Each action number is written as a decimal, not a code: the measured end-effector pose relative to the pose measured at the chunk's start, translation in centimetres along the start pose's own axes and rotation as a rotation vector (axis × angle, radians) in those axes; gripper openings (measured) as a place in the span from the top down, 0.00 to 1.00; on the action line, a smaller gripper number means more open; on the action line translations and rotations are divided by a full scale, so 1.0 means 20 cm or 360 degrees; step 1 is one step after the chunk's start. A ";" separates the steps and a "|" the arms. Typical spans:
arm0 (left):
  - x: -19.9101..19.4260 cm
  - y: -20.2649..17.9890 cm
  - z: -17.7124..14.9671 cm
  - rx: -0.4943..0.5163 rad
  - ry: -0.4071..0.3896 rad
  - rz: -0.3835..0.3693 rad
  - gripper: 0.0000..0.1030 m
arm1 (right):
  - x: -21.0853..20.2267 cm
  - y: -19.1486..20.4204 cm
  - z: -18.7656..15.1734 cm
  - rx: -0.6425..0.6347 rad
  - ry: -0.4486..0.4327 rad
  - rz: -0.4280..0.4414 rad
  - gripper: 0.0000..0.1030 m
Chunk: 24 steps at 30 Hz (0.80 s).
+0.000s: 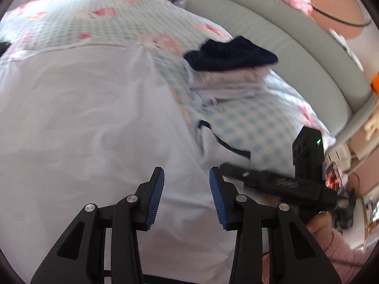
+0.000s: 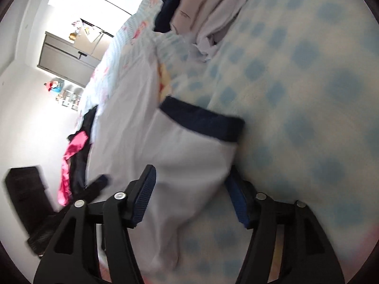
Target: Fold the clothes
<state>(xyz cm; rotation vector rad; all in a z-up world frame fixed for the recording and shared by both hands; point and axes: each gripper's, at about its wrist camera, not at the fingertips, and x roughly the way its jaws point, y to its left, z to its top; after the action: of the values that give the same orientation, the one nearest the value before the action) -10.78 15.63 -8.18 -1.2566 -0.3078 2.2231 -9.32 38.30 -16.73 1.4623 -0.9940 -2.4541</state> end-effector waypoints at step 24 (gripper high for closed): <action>0.08 0.03 -0.03 -0.0033 0.0123 -0.0019 0.56 | -0.08 -0.13 0.03 0.0186 -0.0058 0.0261 0.44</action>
<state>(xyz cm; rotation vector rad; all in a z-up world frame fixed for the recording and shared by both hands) -11.07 16.10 -9.95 -1.3446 -0.3085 2.1602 -8.37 41.31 -16.86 1.3135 -1.2311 -2.3504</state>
